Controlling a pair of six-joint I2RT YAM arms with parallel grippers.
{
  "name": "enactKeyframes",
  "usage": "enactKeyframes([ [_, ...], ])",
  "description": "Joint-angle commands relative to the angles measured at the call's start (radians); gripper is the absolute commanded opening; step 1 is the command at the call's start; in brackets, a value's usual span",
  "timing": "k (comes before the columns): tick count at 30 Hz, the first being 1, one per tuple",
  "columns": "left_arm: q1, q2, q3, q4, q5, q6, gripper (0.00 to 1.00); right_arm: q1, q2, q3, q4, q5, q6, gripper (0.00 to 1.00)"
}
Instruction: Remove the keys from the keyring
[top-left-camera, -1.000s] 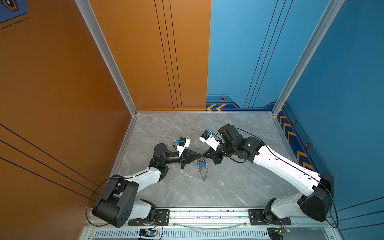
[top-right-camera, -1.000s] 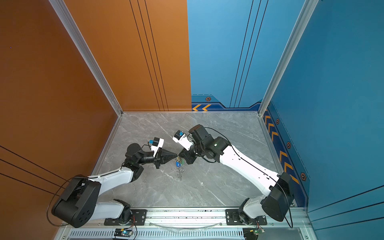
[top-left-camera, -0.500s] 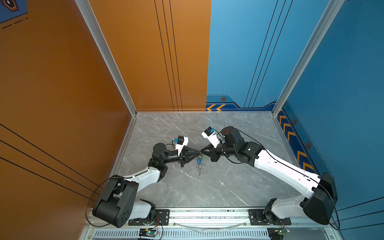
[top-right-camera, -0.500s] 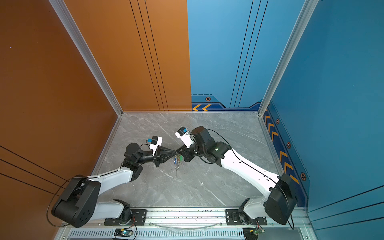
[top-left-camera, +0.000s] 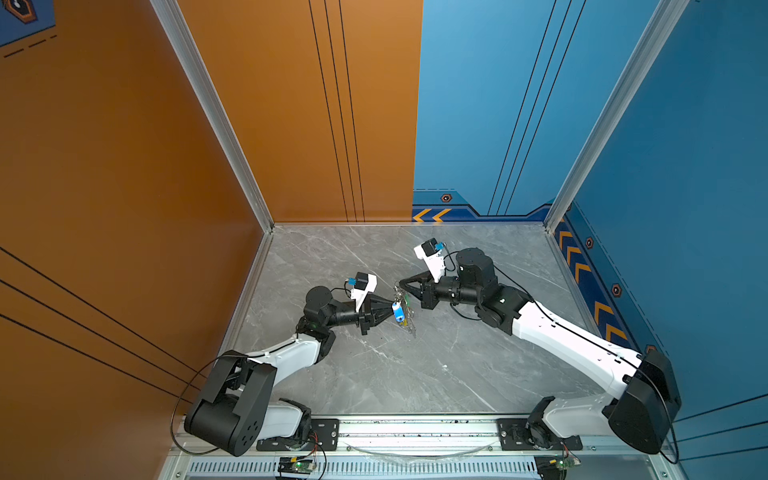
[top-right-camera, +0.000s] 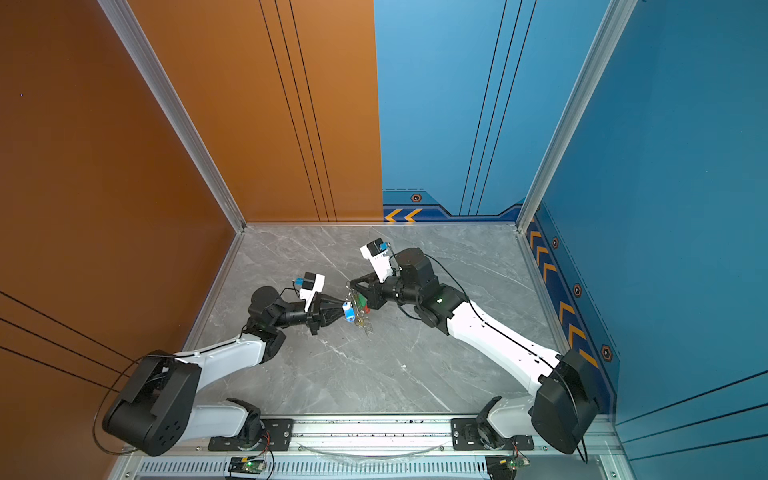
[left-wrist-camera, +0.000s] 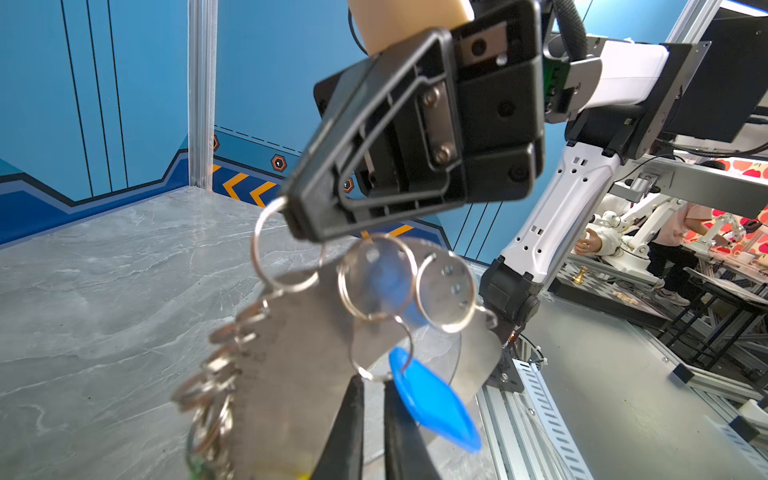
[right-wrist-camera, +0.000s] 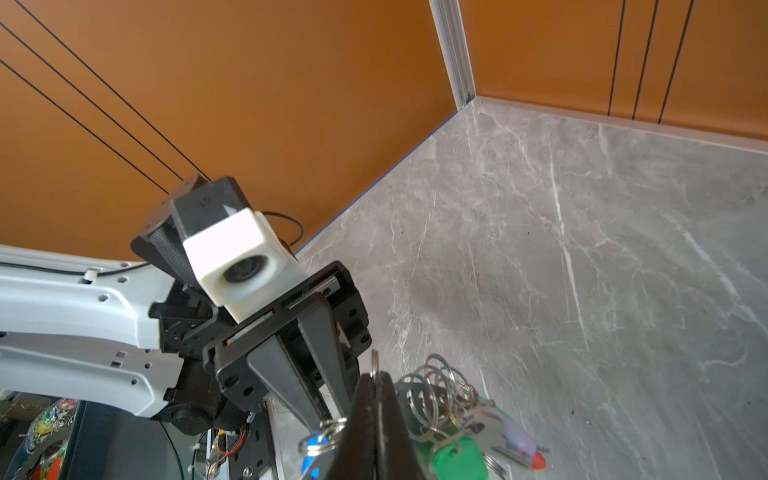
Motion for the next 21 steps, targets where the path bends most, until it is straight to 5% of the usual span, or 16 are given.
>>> enactKeyframes([
  [1,-0.001,-0.016,-0.008,0.001,0.036,-0.004,0.08,-0.037,-0.045,-0.02,0.145,-0.022,0.058,0.0],
  [9,0.015,-0.026,-0.019,0.001,0.018,-0.007,0.09,-0.074,-0.082,-0.04,0.114,-0.014,0.046,0.0],
  [13,0.042,-0.036,-0.039,0.001,-0.029,-0.021,0.18,-0.105,-0.113,-0.051,0.068,0.012,0.031,0.0],
  [21,0.113,-0.046,-0.096,-0.001,-0.133,-0.05,0.25,-0.19,-0.212,-0.087,-0.135,0.2,-0.037,0.0],
])
